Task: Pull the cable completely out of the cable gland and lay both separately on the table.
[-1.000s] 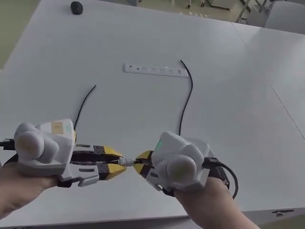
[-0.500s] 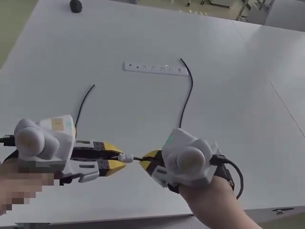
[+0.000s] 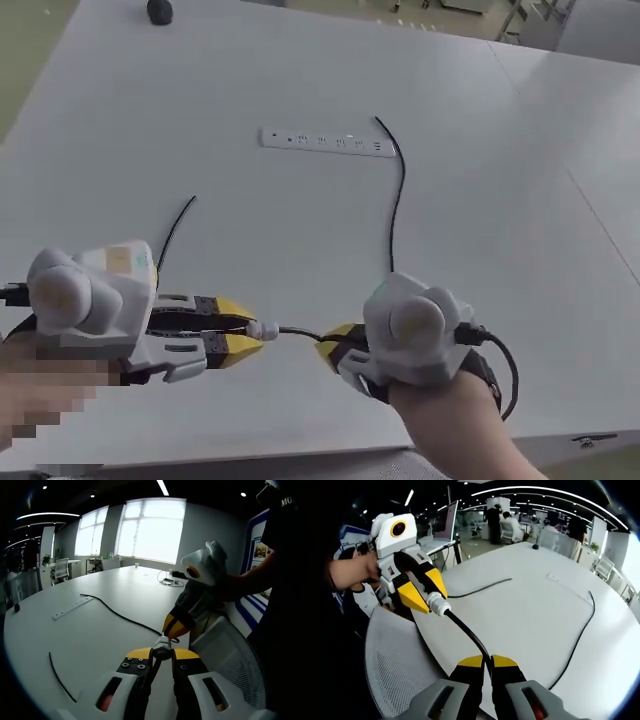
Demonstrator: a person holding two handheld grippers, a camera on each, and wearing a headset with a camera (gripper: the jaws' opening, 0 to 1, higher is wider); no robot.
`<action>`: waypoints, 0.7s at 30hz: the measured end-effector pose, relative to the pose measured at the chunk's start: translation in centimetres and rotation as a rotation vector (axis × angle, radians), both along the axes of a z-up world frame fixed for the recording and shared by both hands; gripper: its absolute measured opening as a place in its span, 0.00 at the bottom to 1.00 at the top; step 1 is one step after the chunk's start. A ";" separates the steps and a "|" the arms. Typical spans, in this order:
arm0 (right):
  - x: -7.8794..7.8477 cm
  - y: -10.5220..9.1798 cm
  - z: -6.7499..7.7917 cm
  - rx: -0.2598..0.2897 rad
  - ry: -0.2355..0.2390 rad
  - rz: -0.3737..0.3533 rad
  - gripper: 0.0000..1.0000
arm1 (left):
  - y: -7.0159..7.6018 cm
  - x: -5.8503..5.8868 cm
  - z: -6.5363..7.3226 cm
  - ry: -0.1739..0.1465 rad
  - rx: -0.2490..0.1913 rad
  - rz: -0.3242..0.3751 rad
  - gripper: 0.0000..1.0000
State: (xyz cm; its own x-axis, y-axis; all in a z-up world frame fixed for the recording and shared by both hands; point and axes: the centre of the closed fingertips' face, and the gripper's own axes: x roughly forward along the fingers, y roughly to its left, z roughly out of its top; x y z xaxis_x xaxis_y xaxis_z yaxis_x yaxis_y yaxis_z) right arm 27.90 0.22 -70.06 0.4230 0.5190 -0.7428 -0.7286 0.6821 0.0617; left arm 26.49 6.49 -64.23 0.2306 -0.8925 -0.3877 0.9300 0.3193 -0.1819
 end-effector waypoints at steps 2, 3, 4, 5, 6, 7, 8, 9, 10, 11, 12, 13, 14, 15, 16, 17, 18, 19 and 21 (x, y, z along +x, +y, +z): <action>-0.1 -0.2 -0.2 0.013 0.021 -0.025 0.00 | -0.1 -0.1 0.0 0.000 -0.001 -0.001 0.15; -0.1 -0.2 -0.3 0.017 0.026 -0.029 0.00 | -0.1 -0.1 0.0 0.000 -0.001 -0.001 0.15; -0.1 -0.2 -0.4 0.026 0.035 -0.040 0.00 | -0.1 -0.1 0.0 -0.002 0.000 -0.001 0.15; -0.2 -0.2 -0.4 0.031 0.039 -0.046 0.00 | -0.1 -0.1 0.0 -0.001 0.000 -0.002 0.15; -0.3 -0.1 -0.5 0.035 0.050 -0.052 0.00 | -0.2 -0.1 0.0 -0.001 0.001 -0.001 0.15; -0.3 -0.1 -0.5 0.035 0.048 -0.053 0.00 | -0.2 -0.1 0.0 -0.001 0.001 -0.001 0.15; -0.2 -0.1 -0.4 0.036 0.046 -0.055 0.00 | -0.2 -0.1 0.0 -0.001 0.001 -0.001 0.15; -0.2 0.0 -0.4 0.037 0.044 -0.054 0.00 | -0.1 0.0 0.0 -0.001 0.001 0.001 0.15; -0.2 0.1 -0.4 0.038 0.036 -0.043 0.00 | -0.1 0.0 0.0 0.001 0.001 0.002 0.15; -0.3 0.1 -0.3 0.039 0.034 -0.039 0.00 | 0.0 0.1 0.0 -0.001 0.002 0.005 0.15; -0.3 0.1 -0.2 0.038 0.022 -0.031 0.00 | 0.1 0.2 0.0 -0.002 0.003 0.007 0.15; -0.3 0.1 -0.2 0.038 0.015 -0.023 0.00 | 0.2 0.3 0.0 -0.002 0.004 0.011 0.15; -0.4 0.3 0.1 0.041 -0.001 0.003 0.00 | 0.3 0.4 0.0 0.000 0.004 0.017 0.15; -0.3 0.3 0.3 0.032 -0.026 0.016 0.01 | 0.4 0.5 0.0 0.002 0.002 0.024 0.15; -0.4 0.2 0.6 0.022 -0.050 0.036 0.01 | 0.5 0.6 0.0 0.000 0.001 0.026 0.15; -0.6 0.3 0.7 0.025 -0.044 0.037 0.01 | 0.6 0.6 0.0 -0.001 0.000 0.026 0.15; -0.7 0.2 0.7 0.022 -0.044 0.038 0.02 | 0.6 0.6 0.1 -0.002 0.000 0.026 0.15; -0.8 0.1 0.7 0.016 -0.054 0.045 0.02 | 0.6 0.5 0.0 -0.002 0.001 0.023 0.15; -1.0 0.3 0.9 0.022 -0.065 0.062 0.05 | 0.6 0.5 0.0 -0.004 0.001 0.022 0.15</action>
